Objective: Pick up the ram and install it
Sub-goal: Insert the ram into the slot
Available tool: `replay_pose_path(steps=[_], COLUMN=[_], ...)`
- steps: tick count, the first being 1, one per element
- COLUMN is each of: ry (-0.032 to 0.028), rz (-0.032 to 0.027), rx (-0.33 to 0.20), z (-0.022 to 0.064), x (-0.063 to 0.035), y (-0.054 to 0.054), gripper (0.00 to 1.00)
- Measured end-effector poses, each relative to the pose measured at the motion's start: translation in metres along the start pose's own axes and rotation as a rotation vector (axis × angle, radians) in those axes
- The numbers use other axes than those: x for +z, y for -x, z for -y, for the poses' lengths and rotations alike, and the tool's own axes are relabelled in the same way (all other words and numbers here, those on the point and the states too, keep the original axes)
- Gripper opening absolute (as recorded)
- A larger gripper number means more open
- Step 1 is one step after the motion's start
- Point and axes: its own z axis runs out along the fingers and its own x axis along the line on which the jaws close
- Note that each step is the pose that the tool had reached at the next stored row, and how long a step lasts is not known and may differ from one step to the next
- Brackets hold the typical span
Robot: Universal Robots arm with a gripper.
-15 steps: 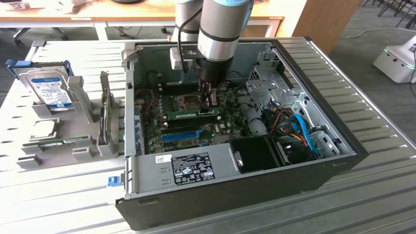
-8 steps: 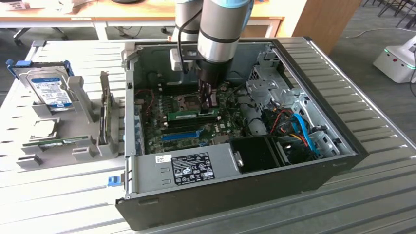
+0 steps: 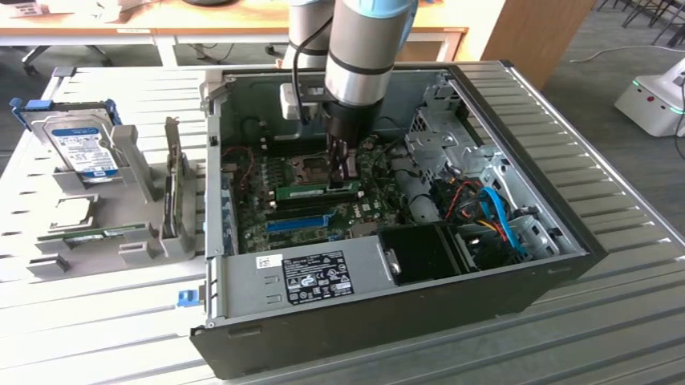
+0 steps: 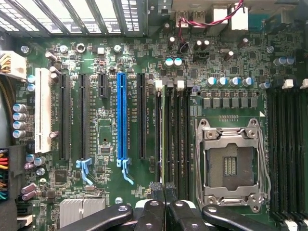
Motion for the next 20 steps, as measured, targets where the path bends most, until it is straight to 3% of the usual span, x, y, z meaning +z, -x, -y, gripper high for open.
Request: replay_pose_path(steps=[20], ry=[0.0], rz=[0.0001], rx=[0.0], z=[0.0001], x=[0.0021], y=[-0.0006], gripper=[0.11])
